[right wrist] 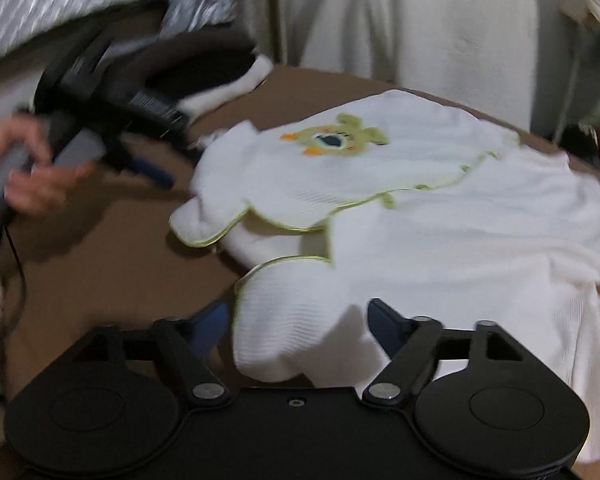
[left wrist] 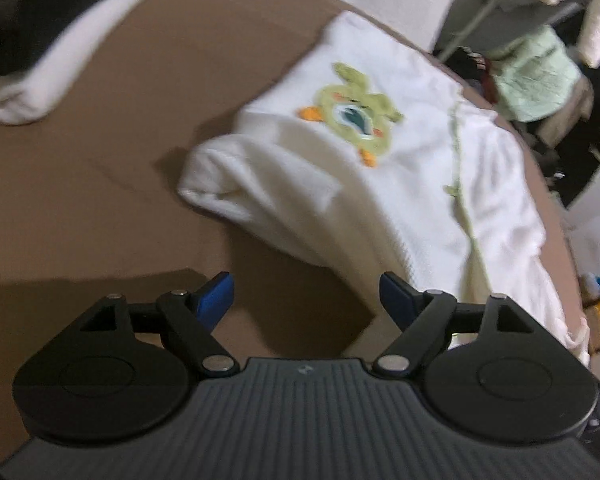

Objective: Fold clothes

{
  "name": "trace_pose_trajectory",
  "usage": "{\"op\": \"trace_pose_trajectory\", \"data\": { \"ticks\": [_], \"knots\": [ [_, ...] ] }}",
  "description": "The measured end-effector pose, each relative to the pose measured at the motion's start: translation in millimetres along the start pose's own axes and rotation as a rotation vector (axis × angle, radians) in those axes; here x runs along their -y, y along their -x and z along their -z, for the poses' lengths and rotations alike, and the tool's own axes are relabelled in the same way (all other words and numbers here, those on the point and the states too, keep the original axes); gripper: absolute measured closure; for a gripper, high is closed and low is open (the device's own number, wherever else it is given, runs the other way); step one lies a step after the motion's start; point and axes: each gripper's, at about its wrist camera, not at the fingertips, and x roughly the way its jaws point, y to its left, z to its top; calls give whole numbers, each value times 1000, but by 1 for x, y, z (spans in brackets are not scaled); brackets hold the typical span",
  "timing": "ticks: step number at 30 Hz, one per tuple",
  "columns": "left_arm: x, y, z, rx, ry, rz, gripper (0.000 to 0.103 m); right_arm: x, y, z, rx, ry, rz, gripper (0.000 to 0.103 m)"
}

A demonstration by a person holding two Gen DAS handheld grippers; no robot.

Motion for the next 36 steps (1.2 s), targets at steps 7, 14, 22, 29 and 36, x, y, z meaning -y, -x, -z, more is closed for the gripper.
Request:
{"op": "trace_pose_trajectory", "data": {
  "ticks": [7,14,22,29,36],
  "knots": [
    [3,-24,4,-141,91,294,42,-36,-36,-9,-4,206,125,20],
    [15,-43,9,-122,139,417,42,-65,-36,-12,98,426,179,19],
    [43,-22,6,52,-19,352,42,-23,-53,-49,50,103,105,84],
    [64,57,4,352,-139,334,9,96,-6,-90,161,-184,233,89],
    [65,-2,8,200,-156,178,9,208,13,-90,139,-252,501,89]
  ]
}}
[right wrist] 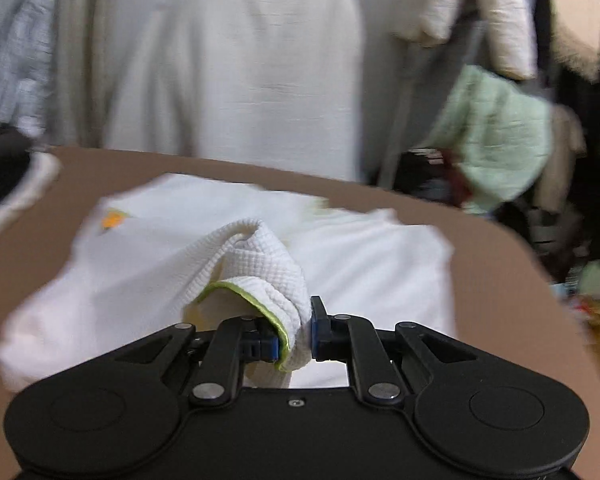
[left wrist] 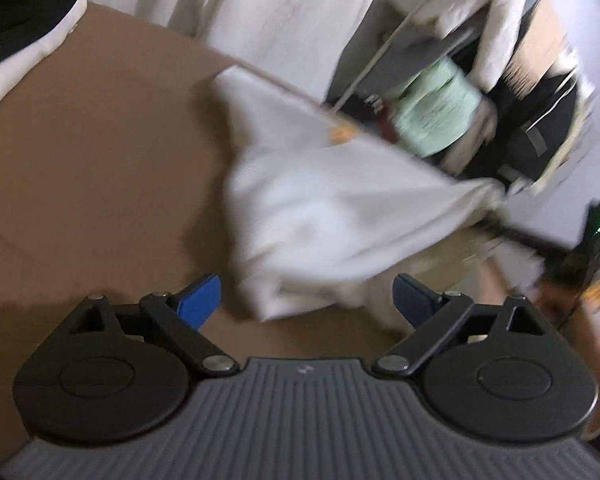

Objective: Fold clothes

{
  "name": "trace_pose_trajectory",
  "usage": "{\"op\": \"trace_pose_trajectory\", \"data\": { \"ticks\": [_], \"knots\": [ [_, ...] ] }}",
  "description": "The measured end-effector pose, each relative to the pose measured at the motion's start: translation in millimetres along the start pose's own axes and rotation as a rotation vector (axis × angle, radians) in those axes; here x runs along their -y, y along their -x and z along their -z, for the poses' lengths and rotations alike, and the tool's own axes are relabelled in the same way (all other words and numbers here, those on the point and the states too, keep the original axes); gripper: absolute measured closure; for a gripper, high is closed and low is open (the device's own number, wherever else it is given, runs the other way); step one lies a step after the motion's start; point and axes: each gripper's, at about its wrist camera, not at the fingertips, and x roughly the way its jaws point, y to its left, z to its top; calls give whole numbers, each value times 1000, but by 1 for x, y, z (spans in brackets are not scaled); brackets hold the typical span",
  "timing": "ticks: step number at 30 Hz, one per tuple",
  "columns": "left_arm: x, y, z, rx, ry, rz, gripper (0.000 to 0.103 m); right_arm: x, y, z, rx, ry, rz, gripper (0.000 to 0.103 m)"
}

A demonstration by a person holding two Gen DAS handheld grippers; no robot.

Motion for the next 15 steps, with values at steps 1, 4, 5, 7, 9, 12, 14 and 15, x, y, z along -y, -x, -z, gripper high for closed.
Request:
{"op": "trace_pose_trajectory", "data": {
  "ticks": [1,4,5,7,9,12,14,15],
  "knots": [
    [6,-11,3,-11,-38,-18,9,8,-7,4,-7,-27,27,89],
    [22,-41,9,-49,-120,-52,9,32,-22,13,-36,-121,54,89],
    [26,-50,10,-64,-133,-53,9,39,-25,16,-44,-144,52,89],
    [30,-70,11,-96,-143,-65,9,44,-29,20,-48,-154,49,89],
    [28,-90,7,-115,-138,-95,9,42,-30,24,-50,-143,46,89],
    [24,-111,-10,-103,-139,-134,27,35,-24,26,-29,-107,25,89],
    [25,-113,-22,-100,-187,-145,93,34,-18,26,-12,-96,4,88],
    [26,-110,-28,-84,-206,-161,92,34,-14,26,-6,-94,-6,88]
  ]
}}
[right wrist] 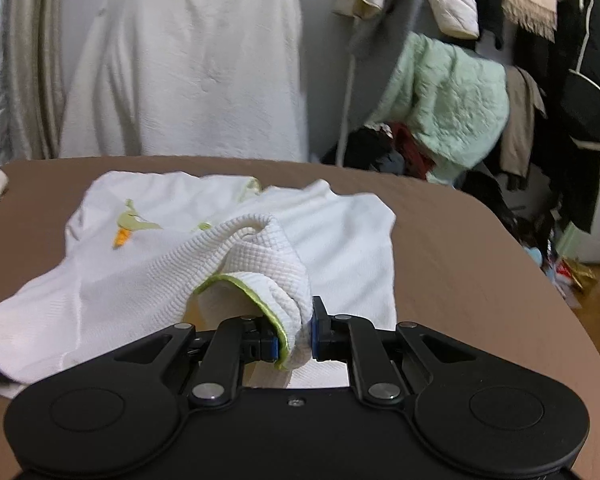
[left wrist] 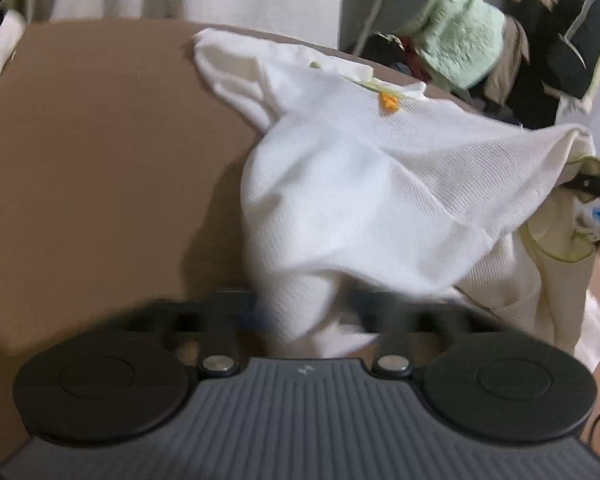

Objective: Fold clothes

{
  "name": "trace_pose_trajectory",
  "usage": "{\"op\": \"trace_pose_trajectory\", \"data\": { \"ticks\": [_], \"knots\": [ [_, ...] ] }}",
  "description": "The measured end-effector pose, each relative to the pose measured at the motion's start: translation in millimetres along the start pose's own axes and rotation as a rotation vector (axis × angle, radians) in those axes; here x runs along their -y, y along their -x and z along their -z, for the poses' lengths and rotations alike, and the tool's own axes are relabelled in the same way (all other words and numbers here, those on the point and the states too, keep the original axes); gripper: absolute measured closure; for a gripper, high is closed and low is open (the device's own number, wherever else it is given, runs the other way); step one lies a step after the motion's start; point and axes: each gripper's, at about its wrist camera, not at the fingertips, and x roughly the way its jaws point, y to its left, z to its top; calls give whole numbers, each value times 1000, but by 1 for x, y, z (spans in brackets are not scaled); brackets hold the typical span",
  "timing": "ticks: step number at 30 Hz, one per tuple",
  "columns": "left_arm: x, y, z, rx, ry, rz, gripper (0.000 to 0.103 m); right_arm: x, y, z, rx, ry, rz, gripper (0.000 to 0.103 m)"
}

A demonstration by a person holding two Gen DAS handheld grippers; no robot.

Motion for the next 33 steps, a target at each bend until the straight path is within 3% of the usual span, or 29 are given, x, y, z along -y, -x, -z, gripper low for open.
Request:
{"op": "trace_pose_trajectory", "data": {
  "ticks": [3,4,6,7,9,11,12,15,18,19,20,22,25,27,29,31,33],
  "knots": [
    [3,41,-14,139,-11,-178,95,-3,23,-1,34,-29,-108,88],
    [10,60,-21,203,-73,-311,95,-6,32,-1,49,-41,-149,89],
    [20,108,-24,414,-242,-563,95,-19,52,0,80,-41,-191,88],
    [17,127,-20,461,-271,-638,94,-26,61,0,91,-39,-208,88],
    [9,163,-12,556,-330,-789,81,-45,80,1,100,-34,-272,88],
    [2,199,-4,651,-388,-940,54,-64,97,6,112,4,-356,88],
    [-6,213,1,666,-394,-997,52,-75,103,11,110,37,-393,88],
    [-61,214,32,462,-218,-1044,51,-108,112,33,60,141,-497,88],
    [-125,179,50,104,-77,-1188,52,-138,110,63,-29,239,-565,88],
    [-142,172,49,23,-49,-1225,52,-147,106,74,-61,268,-568,88],
    [-157,172,47,-8,-9,-1246,52,-155,103,85,-86,298,-562,88],
    [-173,188,40,35,119,-1214,51,-166,97,101,-124,338,-539,88],
    [-194,209,40,87,349,-996,47,-172,92,112,-167,339,-502,87],
    [-205,212,49,65,439,-883,46,-173,93,114,-172,339,-499,87],
    [-214,205,55,11,462,-849,42,-174,94,112,-175,365,-492,87],
    [-214,191,55,-67,422,-817,29,-171,95,110,-167,373,-452,88],
    [-212,176,62,-124,419,-716,24,-165,93,108,-153,362,-397,88]
  ]
}}
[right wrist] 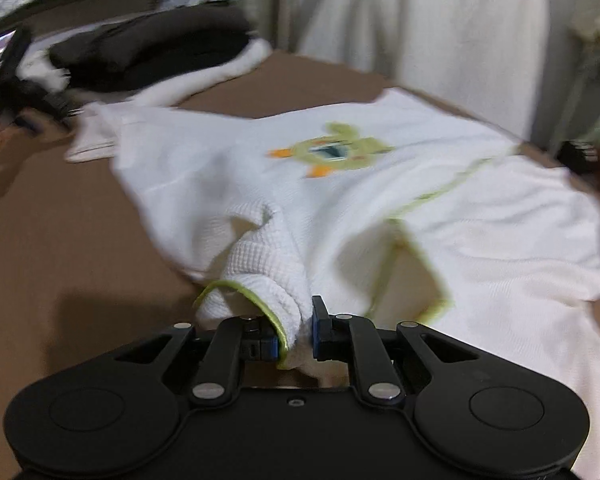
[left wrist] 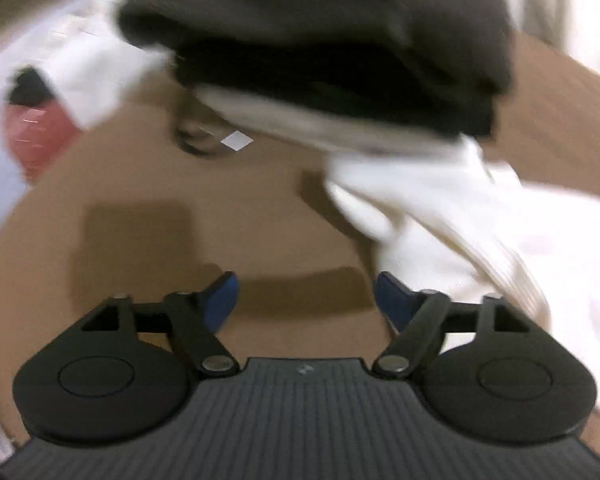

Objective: Fold clothes

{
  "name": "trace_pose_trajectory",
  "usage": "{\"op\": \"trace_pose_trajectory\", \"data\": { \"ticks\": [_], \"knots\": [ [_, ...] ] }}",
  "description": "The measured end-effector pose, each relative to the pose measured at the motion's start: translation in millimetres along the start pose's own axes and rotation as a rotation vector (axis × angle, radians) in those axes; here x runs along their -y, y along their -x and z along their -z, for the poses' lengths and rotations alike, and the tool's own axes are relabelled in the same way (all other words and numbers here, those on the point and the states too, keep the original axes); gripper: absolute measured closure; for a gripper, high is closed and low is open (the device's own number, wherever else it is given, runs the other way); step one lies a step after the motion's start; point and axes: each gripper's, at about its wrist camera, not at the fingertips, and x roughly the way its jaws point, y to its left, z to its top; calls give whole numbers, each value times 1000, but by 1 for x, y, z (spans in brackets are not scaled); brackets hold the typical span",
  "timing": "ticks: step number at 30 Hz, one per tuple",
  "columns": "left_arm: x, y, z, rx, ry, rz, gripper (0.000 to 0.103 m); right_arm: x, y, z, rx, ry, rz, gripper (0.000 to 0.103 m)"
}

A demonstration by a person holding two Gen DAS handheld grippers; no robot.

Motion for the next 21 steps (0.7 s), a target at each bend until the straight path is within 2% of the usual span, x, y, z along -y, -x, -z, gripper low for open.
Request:
{"op": "trace_pose_trajectory", "data": {
  "ticks": [1,2,4,6,7,8,9,10,13,14,15,16,17,18,20,21],
  "knots": [
    [3,-5,3,-31,13,48,24,7,1,0,5,-31,22,88],
    [6,-11,5,-52,33,81,16,14,1,-1,10,-62,44,88],
    [17,-21,3,-34,24,64,7,20,1,0,6,-77,65,88],
    [36,-27,0,4,-29,27,12,18,-1,2,-1,-37,78,88],
    [42,-23,-1,39,-38,40,49,13,-2,3,-3,-11,83,88],
    [49,-18,-2,74,-46,54,99,10,-4,4,-4,3,82,87],
    [55,-11,-3,120,-51,58,99,8,-6,5,-6,5,78,87],
    [56,7,-3,220,-48,32,99,7,-8,5,-5,-1,72,88],
    [50,82,9,685,-24,-84,98,8,-9,5,6,-38,52,88],
    [47,104,15,831,-11,-121,94,10,-6,4,15,-60,31,88],
    [45,119,20,951,1,-176,91,12,-3,4,27,-84,-4,88],
    [46,114,23,1000,6,-283,84,14,1,4,41,-105,-47,88],
    [46,107,24,1022,8,-380,52,15,3,5,54,-114,-81,87],
    [41,92,20,954,10,-435,39,13,3,5,57,-109,-96,87],
    [20,60,5,700,60,-456,41,8,1,6,51,-83,-101,87],
    [2,47,-2,570,130,-416,42,4,-1,7,43,-67,-99,87]
  ]
}}
